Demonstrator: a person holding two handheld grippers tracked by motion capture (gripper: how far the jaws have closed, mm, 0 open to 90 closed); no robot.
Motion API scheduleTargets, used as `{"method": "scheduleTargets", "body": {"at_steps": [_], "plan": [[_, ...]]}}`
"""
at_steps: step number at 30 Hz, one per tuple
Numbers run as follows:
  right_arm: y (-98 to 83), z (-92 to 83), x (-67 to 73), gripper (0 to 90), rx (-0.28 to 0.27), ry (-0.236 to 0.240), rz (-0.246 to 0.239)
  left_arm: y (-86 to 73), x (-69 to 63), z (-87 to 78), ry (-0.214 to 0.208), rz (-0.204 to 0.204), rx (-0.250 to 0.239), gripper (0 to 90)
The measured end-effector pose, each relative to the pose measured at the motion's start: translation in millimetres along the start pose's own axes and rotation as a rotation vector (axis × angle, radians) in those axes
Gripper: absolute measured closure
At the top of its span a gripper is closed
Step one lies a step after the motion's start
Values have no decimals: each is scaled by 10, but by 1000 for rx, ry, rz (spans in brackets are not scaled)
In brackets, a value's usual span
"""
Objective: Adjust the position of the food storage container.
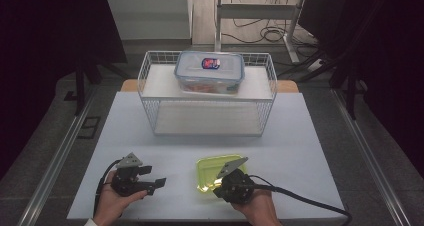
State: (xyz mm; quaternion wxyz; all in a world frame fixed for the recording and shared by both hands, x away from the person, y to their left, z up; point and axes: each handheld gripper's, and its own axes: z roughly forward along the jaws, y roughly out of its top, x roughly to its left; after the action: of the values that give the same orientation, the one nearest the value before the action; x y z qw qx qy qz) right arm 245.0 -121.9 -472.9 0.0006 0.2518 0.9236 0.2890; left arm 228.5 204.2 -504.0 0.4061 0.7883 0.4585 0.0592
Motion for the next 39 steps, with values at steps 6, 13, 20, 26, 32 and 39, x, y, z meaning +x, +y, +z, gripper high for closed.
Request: {"method": "scheduleTargets", "body": {"at_steps": [6,13,20,26,32,39], "plan": [[17,43,-13,891,2,17,7,-5,1,15,0,3,5,249],[68,164,64,890,27,-5,-27,-6,-2,11,0,4,4,249],[94,201,10,891,-3,-35,-21,-10,5,9,3,4,2,247],[93,152,20,890,-14,-39,-26,-10,0,12,3,2,2,243],[94,-152,47,890,-103,-83,-29,-12,-15,1,0,6,-1,242],[1,-520,-245,890,-158,-243,60,-5,-33,-24,0,6,-11,242]]}}
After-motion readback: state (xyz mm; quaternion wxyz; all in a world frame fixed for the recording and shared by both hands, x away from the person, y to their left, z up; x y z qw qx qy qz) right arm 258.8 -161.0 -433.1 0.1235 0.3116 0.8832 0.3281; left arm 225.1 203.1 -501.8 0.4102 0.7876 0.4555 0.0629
